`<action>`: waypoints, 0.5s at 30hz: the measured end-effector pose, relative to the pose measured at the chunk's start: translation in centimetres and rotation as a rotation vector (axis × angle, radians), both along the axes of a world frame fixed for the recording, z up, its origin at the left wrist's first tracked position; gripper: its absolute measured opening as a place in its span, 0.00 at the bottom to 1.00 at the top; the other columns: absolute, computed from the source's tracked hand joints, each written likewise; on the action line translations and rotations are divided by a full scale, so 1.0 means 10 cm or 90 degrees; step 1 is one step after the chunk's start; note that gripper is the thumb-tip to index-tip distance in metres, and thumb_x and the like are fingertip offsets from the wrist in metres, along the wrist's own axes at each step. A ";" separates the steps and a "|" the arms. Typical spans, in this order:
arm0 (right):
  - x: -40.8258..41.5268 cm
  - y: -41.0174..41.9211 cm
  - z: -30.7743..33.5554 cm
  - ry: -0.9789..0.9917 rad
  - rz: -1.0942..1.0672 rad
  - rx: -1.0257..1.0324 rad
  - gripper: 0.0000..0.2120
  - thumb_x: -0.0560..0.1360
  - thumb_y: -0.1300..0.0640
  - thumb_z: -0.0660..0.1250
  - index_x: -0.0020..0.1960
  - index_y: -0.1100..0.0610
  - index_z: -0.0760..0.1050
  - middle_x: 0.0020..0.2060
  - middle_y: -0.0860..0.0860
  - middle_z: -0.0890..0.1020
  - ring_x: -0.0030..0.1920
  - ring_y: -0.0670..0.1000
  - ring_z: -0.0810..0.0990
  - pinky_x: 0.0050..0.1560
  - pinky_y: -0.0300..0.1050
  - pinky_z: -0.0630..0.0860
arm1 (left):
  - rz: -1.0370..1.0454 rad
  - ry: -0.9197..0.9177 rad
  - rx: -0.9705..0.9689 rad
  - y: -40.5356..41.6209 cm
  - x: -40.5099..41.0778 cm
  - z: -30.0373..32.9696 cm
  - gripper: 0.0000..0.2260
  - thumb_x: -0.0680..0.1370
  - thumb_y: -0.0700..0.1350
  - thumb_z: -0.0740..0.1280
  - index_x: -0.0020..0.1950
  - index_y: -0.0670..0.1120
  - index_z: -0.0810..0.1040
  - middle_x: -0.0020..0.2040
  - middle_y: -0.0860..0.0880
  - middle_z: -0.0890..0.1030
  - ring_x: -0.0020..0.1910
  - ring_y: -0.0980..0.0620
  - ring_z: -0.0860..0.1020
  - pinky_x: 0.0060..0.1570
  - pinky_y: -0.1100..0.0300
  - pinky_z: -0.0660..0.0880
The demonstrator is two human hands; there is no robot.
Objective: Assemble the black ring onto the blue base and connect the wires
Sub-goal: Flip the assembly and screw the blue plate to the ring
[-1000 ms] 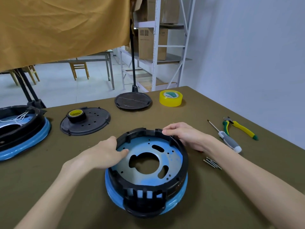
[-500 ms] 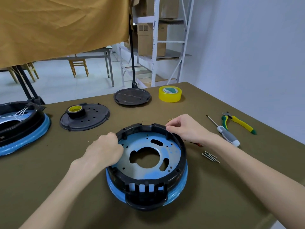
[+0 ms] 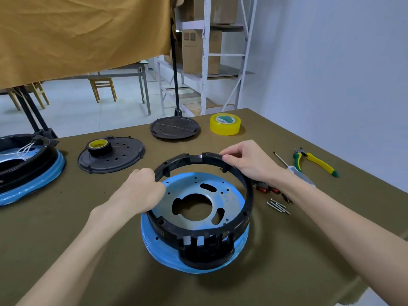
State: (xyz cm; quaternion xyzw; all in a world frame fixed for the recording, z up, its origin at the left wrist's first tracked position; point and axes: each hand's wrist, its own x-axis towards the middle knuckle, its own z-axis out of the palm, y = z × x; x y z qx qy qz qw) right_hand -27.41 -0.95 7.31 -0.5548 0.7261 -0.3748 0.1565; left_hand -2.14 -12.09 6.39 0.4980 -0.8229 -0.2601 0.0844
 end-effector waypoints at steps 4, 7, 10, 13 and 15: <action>0.04 0.04 -0.15 -0.067 -0.011 0.031 0.12 0.81 0.61 0.65 0.53 0.55 0.88 0.46 0.45 0.88 0.44 0.41 0.85 0.43 0.31 0.78 | -0.013 -0.045 0.015 -0.01 0.03 -0.02 0.09 0.78 0.35 0.58 0.41 0.44 0.61 0.40 0.46 0.64 0.34 0.46 0.61 0.32 0.57 0.59; 0.03 0.07 -0.20 -0.139 -0.029 0.040 0.13 0.81 0.63 0.65 0.51 0.54 0.88 0.45 0.45 0.89 0.43 0.42 0.86 0.40 0.31 0.78 | -0.017 -0.049 0.032 -0.05 0.03 -0.09 0.05 0.78 0.36 0.58 0.43 0.42 0.66 0.43 0.45 0.67 0.36 0.44 0.66 0.33 0.57 0.64; 0.01 0.08 -0.20 -0.218 -0.064 0.070 0.12 0.80 0.62 0.67 0.52 0.52 0.88 0.45 0.45 0.89 0.41 0.41 0.85 0.37 0.32 0.78 | -0.015 -0.047 0.035 -0.07 0.02 -0.13 0.04 0.79 0.38 0.58 0.51 0.39 0.71 0.48 0.43 0.72 0.38 0.44 0.70 0.34 0.56 0.69; 0.00 0.07 -0.20 -0.287 -0.096 0.088 0.10 0.80 0.61 0.69 0.52 0.52 0.88 0.44 0.47 0.89 0.38 0.41 0.85 0.34 0.34 0.78 | -0.014 -0.029 0.029 -0.10 0.02 -0.17 0.06 0.79 0.38 0.59 0.53 0.38 0.72 0.47 0.42 0.73 0.38 0.44 0.69 0.35 0.55 0.68; 0.01 0.04 -0.19 -0.306 -0.107 0.089 0.10 0.80 0.62 0.69 0.51 0.53 0.88 0.41 0.47 0.89 0.33 0.39 0.83 0.30 0.33 0.76 | -0.016 -0.021 0.018 -0.12 0.01 -0.19 0.02 0.79 0.37 0.59 0.49 0.41 0.71 0.43 0.43 0.72 0.38 0.45 0.68 0.35 0.54 0.65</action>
